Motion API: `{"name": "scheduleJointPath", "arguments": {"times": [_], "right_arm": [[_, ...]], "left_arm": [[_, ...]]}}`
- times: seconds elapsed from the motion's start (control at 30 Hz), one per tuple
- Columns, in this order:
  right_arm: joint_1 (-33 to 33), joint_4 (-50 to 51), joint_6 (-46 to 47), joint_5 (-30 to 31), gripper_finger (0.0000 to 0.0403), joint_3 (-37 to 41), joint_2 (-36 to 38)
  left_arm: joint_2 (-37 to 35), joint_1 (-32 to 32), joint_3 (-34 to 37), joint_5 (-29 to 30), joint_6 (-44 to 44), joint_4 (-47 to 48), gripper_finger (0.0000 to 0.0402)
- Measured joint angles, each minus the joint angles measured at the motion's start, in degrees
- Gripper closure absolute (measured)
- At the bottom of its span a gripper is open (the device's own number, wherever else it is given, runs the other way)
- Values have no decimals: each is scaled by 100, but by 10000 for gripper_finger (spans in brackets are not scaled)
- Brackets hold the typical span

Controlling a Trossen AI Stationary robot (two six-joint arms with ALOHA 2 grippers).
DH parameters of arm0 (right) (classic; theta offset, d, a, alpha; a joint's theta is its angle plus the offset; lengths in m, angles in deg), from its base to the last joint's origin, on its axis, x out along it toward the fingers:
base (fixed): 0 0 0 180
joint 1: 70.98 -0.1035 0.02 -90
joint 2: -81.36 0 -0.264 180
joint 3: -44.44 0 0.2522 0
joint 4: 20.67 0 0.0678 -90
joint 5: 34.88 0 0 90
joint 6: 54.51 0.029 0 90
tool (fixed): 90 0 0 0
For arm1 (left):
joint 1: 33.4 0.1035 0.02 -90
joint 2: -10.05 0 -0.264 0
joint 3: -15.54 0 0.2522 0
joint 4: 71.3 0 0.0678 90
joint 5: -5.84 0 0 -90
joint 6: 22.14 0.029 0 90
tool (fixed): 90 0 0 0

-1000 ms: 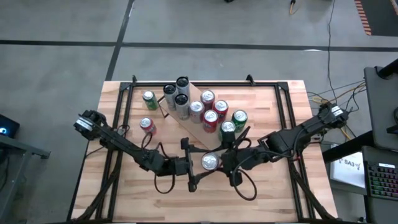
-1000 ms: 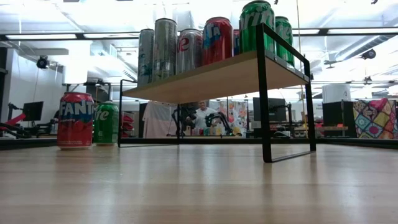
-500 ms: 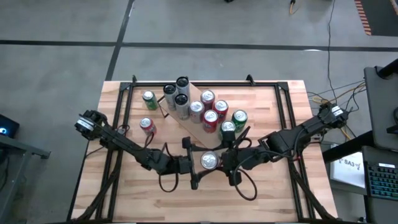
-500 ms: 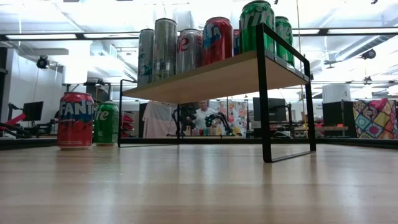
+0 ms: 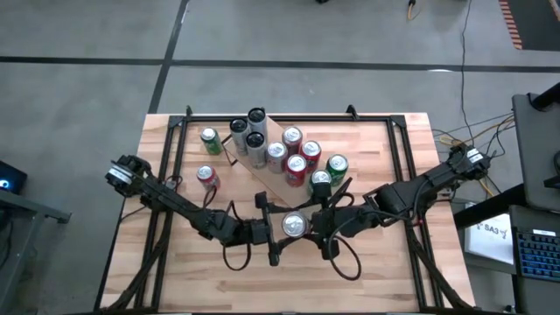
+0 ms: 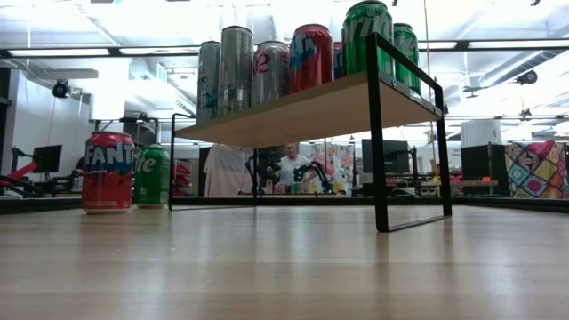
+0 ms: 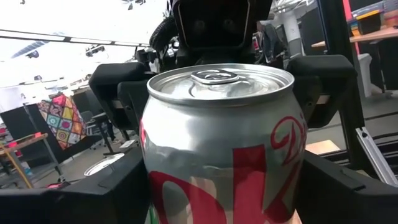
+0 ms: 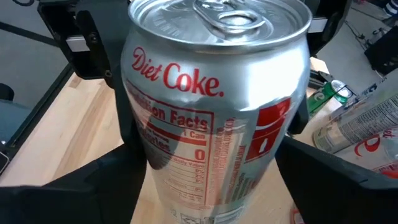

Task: Place canned beverage on shelf
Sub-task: Put the silver soda can on the shelf aligned with the other silver soda can

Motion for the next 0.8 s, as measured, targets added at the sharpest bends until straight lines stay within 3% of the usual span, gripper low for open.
{"name": "scheduleJointPath", "arguments": {"times": [0.17, 0.43, 0.8], "right_arm": [[4, 23, -11, 36, 58, 2, 7], [4, 225, -104, 14, 62, -104, 140], [11, 472, -109, 176, 63, -225, 587]], "left_arm": [[0, -15, 0, 237, -22, 1, 118], [-289, -133, 0, 606, -83, 109, 118], [-883, -153, 134, 1367, -174, 1224, 118]]}}
